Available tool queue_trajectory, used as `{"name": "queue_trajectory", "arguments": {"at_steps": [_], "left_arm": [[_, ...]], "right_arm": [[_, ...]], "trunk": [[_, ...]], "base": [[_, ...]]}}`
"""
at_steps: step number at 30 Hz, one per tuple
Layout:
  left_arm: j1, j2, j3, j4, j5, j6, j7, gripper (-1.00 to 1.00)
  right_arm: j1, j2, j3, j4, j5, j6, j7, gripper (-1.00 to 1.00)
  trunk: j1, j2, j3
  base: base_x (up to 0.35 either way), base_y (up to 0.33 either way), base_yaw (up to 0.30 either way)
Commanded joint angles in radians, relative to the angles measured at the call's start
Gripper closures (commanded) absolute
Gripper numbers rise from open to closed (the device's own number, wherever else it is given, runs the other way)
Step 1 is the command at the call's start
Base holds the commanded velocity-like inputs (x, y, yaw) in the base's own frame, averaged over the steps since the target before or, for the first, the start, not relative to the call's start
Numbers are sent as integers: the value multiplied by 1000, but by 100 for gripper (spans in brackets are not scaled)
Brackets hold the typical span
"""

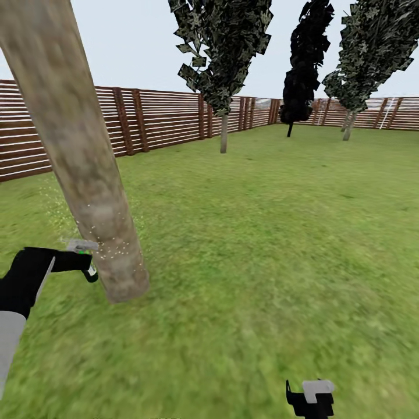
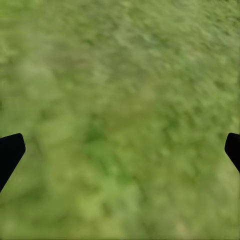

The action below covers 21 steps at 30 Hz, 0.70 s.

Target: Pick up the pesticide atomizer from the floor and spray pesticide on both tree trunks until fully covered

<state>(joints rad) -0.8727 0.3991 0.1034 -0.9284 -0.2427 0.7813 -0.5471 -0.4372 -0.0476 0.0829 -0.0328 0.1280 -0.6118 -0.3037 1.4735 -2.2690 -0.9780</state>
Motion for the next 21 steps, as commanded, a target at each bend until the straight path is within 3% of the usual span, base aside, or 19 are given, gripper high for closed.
{"name": "queue_trajectory", "arguments": {"at_steps": [1, 2, 4, 11, 21], "left_arm": [[0, 13, 1, -1, -13, -1, -24, 100], [1, 40, 3, -1, -25, -1, -43, 100], [5, 57, 1, -1, -31, -1, -51, 100], [7, 59, -4, -8, -33, 4, -51, 100], [11, 56, 2, -46, -33, 7, -50, 100]], "right_arm": [[0, 0, 0, 0, 0, 0, 0, -100], [0, 0, 0, 0, 0, 0, 0, -100], [0, 0, 0, 0, 0, 0, 0, -100], [0, -1, 0, 0, 0, 0, 0, -100], [0, -2, 0, 0, 0, 0, 0, -100]], "trunk": [[0, 0, 0], [0, 0, 0], [0, 0, 0], [0, 0, 0], [0, 0, 0]], "base": [[0, 0, 10], [0, 0, 3], [0, 0, 4], [169, -19, 123], [15, -267, 0]]}}
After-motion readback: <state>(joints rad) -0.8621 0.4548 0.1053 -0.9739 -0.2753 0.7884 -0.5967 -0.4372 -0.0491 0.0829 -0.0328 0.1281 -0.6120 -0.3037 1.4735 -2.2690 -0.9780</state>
